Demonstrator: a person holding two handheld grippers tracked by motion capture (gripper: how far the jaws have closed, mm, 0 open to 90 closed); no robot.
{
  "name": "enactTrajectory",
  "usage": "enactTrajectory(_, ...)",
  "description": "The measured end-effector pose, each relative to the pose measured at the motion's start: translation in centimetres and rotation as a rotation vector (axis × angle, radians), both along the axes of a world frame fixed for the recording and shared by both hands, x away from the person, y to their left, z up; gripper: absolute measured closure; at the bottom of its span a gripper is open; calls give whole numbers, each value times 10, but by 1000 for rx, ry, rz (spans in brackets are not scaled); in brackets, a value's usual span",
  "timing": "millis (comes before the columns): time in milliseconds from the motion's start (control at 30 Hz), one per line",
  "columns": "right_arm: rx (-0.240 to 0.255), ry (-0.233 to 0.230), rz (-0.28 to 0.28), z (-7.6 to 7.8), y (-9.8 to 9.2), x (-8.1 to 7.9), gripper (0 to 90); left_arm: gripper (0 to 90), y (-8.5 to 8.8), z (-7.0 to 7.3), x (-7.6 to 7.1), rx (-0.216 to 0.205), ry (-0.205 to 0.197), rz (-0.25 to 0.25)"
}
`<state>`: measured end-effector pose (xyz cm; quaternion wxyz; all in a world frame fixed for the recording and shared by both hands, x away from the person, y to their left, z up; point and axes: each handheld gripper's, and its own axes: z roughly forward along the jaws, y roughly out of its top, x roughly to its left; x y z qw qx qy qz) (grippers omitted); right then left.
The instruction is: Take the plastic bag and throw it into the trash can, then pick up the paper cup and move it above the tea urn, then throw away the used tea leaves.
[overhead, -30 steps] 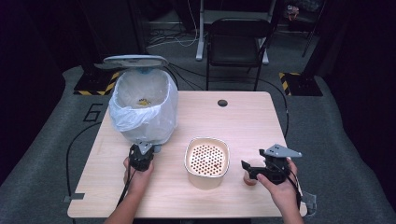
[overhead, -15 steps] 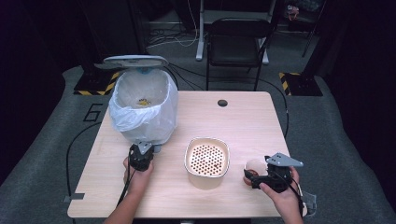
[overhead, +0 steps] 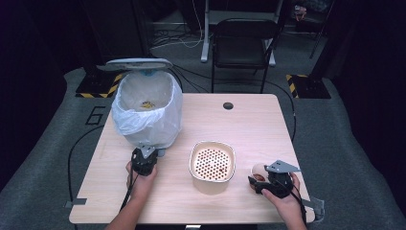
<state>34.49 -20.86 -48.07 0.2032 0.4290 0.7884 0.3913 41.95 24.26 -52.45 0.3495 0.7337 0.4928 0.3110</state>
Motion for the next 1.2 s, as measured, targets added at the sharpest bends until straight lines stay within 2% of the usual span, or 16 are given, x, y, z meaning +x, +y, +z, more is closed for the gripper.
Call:
enactTrajectory(100,16,7,8,-1,-1,1,224,892,-1,-1,0,-2,-17,6)
enactTrajectory(133,18,16,13,-1,-2,1,237,892,0,0,0,-2,-6,1)
enactTrajectory(233,17,6,7,-3,-4,1,286,892,-1,-1,0,-5,-19,6)
enactTrajectory(433,25,-11,29,-5,-6,2,298,892,-1,-1,0,-14,-13,6)
enactTrajectory(600,61,-1,25,-5,-7,4,328,892,-2,-1,0,-14,-13,8)
enactTrajectory(633,34,-7,27,-4,-8,5,330,892,-2,-1,-1,-13,-13,9)
enactTrajectory(700,43,-5,17,-4,-6,7,333,892,-1,-1,-1,-12,-5,5)
enactTrajectory(800,31,-5,20,0,-6,11,336,892,-1,-1,-1,-12,-4,5)
enactTrajectory(933,16,-21,39,7,-4,22,336,892,0,0,-1,-4,-2,3)
enactTrajectory(1000,-11,-36,63,14,-2,34,337,892,-1,-1,-1,-12,-4,4)
enactTrajectory(1200,-1,-52,95,29,3,63,339,892,-1,-1,-1,-11,-4,5)
